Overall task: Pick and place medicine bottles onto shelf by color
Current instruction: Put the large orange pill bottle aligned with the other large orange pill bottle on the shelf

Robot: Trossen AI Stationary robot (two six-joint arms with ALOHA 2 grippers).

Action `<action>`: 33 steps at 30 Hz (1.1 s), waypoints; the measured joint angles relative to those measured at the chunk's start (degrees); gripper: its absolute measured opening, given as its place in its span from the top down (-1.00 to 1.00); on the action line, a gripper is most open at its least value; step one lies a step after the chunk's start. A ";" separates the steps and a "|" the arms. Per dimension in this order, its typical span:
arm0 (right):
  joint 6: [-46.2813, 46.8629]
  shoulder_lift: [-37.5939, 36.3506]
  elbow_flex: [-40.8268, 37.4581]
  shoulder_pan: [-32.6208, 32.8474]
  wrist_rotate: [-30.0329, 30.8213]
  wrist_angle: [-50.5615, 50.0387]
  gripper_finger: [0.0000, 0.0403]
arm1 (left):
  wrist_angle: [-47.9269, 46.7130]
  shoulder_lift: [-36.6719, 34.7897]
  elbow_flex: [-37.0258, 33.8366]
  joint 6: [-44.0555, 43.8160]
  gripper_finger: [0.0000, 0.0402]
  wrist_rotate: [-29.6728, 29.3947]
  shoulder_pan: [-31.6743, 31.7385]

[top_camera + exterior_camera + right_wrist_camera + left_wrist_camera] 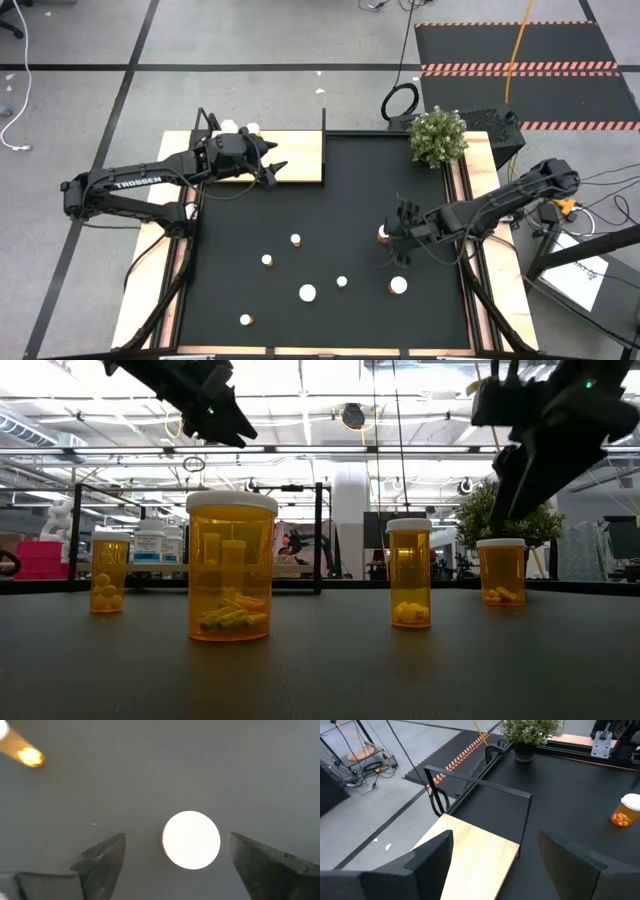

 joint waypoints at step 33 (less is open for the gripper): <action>-1.58 0.00 -8.67 -5.45 -4.65 12.68 -0.07 | 2.00 0.02 0.00 1.91 -0.46 -0.04 -3.00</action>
